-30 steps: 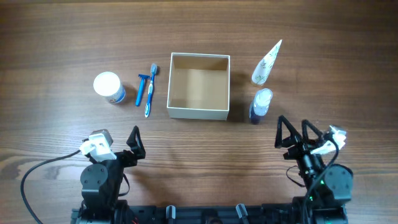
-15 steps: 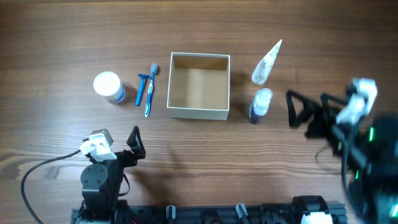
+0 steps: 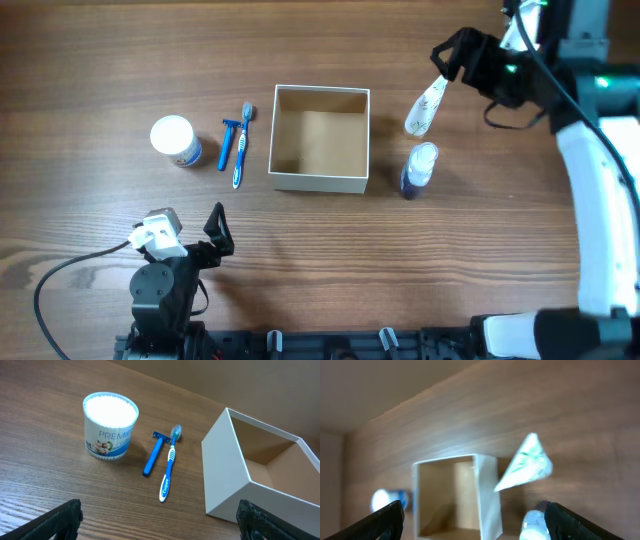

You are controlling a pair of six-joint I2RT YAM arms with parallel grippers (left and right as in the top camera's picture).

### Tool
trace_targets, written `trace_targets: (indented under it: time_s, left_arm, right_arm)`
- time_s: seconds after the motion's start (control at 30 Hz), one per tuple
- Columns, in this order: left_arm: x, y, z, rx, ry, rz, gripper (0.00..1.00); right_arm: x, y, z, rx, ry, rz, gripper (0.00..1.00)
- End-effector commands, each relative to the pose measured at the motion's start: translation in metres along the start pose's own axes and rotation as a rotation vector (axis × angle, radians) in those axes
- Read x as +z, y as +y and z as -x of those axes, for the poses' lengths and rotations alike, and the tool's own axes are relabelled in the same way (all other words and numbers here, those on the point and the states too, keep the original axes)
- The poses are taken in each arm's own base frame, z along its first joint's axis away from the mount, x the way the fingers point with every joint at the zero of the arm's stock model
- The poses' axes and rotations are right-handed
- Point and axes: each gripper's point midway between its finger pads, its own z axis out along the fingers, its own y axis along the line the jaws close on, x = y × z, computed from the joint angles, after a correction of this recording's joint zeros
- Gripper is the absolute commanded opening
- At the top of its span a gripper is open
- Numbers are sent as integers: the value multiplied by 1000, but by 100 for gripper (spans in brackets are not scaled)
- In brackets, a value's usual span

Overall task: Pack container
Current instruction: 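Reach the right gripper to the white lotion tube and grasp it, then carry the lotion tube into the box's back-right corner and release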

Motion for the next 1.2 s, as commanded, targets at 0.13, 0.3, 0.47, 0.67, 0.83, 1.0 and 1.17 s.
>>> trace_targets:
  time_s: [0.13, 0.3, 0.47, 0.67, 0.83, 1.0, 1.17]
  left_arm:
    - [0, 0, 1, -7, -5, -2, 100]
    - [0, 0, 1, -7, -5, -2, 100]
    - [0, 0, 1, -7, -6, -2, 100]
    - [0, 0, 1, -7, -6, -2, 100]
    - [0, 0, 1, -7, -6, -2, 100]
    - [0, 0, 1, -7, -6, -2, 100]
    - [0, 0, 1, -7, -6, -2, 100]
  right_arm:
    - [68, -17, -9, 129, -39, -317, 89]
    - [98, -62, -28, 203, -27, -583, 84]
    - [119, -70, -37, 200, 23, -598, 66]
    - [111, -57, -22, 103, -11, -541, 32]
    - [87, -43, -11, 33, -48, -497, 4]
    - [35, -6, 6, -109, -147, -383, 4]
    - [-31, 56, 7, -245, -284, -218, 4]
